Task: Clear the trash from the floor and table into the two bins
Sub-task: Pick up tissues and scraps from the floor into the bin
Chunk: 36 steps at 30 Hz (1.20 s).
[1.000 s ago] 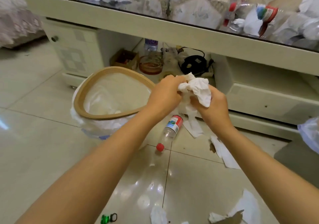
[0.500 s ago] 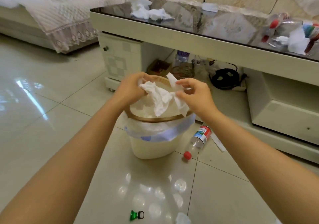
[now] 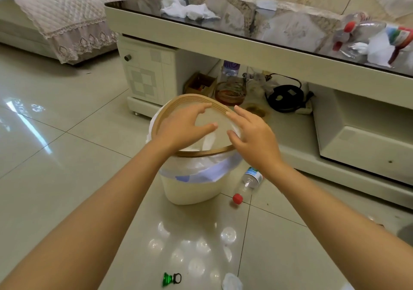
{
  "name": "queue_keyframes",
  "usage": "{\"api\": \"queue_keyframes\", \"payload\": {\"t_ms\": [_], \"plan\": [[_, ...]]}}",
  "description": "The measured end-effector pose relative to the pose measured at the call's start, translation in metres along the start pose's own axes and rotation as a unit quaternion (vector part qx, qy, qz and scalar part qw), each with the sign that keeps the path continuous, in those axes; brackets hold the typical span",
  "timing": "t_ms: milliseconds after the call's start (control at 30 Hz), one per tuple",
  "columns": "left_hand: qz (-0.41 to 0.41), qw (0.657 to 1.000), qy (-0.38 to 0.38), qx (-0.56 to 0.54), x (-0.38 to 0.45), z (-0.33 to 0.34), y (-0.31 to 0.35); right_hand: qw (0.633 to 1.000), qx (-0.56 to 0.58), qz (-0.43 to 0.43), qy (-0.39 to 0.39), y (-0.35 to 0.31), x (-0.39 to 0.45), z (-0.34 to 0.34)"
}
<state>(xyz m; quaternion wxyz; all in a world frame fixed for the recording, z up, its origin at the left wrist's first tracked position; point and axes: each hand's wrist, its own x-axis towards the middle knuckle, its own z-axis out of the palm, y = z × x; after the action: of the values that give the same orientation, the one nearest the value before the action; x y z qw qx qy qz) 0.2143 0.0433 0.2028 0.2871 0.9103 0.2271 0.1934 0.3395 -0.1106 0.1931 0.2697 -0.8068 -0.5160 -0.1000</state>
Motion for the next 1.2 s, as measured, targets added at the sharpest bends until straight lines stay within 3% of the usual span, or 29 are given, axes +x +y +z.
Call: {"api": "queue_keyframes", "payload": {"t_ms": [167,300,400,600,733,867,933,1067,1200], "plan": [[0.071,0.996,0.039,0.039,-0.013,0.019,0.026,1.000,0.002,0.011,0.012,0.006,-0.035,-0.005],[0.131,0.991,0.029,-0.025,-0.045,0.038,0.033,1.000,-0.008,0.008,0.022,0.009,-0.081,-0.007],[0.217,0.975,0.037,0.024,-0.077,0.055,0.021,0.999,-0.040,-0.009,0.011,0.010,-0.117,0.000],[0.235,0.962,-0.071,0.120,-0.129,0.102,-0.011,0.998,-0.037,0.002,-0.048,0.012,-0.174,0.018],[0.219,0.947,-0.171,0.162,-0.165,0.127,-0.041,0.993,-0.044,0.011,-0.105,0.013,-0.216,0.032],[0.086,0.905,-0.361,0.208,-0.208,0.137,-0.073,0.979,-0.073,0.002,-0.191,0.021,-0.261,0.053],[0.058,0.880,-0.413,0.227,-0.222,0.137,-0.089,0.965,-0.106,-0.001,-0.241,0.024,-0.280,0.064],[0.004,0.862,-0.444,0.244,-0.232,0.139,-0.106,0.944,-0.125,0.003,-0.304,0.022,-0.306,0.085],[-0.043,0.879,-0.431,0.200,-0.232,0.148,-0.105,0.931,-0.126,0.002,-0.342,0.014,-0.314,0.098]]}}
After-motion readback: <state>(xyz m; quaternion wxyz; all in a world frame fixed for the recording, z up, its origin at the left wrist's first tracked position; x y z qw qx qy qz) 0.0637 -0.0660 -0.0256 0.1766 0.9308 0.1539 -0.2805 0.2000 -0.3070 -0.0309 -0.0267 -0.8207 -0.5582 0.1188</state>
